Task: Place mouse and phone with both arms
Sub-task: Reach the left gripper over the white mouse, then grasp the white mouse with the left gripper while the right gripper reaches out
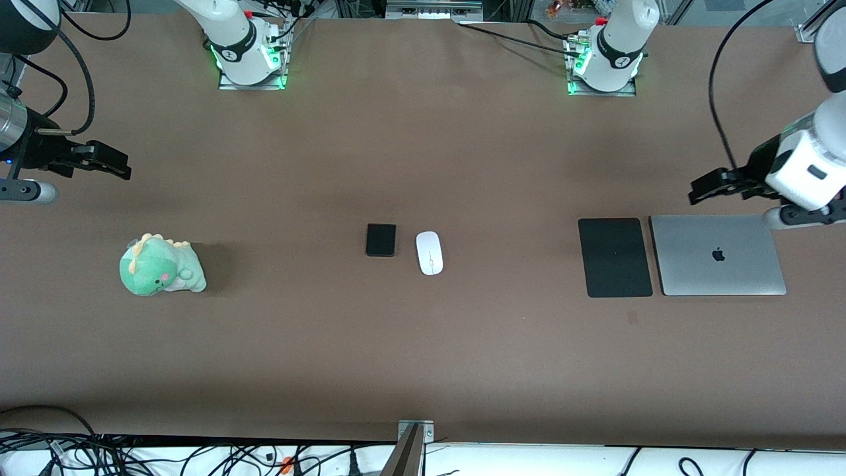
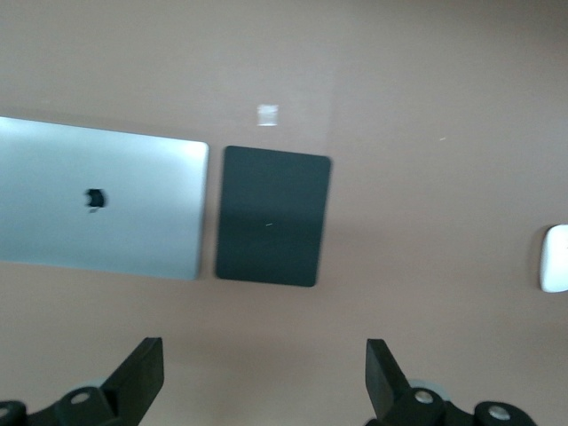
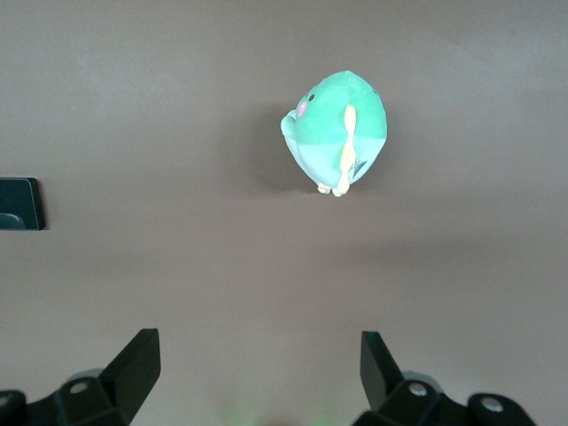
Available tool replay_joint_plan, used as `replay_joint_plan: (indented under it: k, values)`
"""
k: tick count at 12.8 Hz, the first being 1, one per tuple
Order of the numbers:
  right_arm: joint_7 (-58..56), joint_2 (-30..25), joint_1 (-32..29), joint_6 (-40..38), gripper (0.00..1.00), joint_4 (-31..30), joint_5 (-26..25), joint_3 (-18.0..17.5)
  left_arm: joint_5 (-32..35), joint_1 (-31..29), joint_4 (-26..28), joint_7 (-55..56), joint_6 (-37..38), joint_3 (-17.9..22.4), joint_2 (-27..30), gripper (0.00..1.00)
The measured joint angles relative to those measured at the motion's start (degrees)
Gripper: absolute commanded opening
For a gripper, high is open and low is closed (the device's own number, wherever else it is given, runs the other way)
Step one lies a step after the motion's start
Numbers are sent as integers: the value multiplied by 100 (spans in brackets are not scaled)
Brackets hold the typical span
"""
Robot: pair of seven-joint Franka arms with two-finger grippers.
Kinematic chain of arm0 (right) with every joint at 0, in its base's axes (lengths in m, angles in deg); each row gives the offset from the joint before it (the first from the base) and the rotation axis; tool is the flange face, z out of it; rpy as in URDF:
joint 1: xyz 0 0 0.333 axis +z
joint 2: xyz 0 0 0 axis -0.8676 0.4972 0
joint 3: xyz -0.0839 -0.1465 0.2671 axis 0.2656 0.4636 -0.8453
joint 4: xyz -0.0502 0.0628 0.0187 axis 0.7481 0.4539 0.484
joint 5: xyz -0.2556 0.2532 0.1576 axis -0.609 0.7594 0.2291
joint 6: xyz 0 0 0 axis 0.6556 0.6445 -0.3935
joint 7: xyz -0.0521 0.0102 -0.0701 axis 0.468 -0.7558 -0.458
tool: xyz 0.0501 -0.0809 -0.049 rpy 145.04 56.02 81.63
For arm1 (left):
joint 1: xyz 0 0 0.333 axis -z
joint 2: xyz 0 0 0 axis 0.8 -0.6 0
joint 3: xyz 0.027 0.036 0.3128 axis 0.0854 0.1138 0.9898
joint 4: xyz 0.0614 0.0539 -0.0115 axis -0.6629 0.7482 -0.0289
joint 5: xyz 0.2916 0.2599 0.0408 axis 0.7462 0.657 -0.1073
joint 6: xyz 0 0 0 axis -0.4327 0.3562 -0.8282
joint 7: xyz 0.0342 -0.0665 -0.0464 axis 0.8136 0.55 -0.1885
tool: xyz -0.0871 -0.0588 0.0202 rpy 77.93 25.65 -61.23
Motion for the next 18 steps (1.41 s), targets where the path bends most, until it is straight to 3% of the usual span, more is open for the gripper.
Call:
replay_joint_plan:
  k: [7, 11, 14, 18]
  values:
    - [0, 1, 1, -20, 100, -3, 1, -1, -452, 200, 2, 1359, -1342, -1248, -1008, 100]
    - [11, 49, 6, -26, 100, -21, 5, -5, -133, 1403, -116, 3021, -2263, -1318, -1820, 100]
    - [13, 105, 16, 0, 100, -20, 8, -14, 476, 2243, -851, 4051, -2342, -1302, -2836, 100]
    - [1, 240, 16, 7, 100, -20, 40, -15, 628, 3032, -1760, 4608, -2526, -1018, -4124, 100]
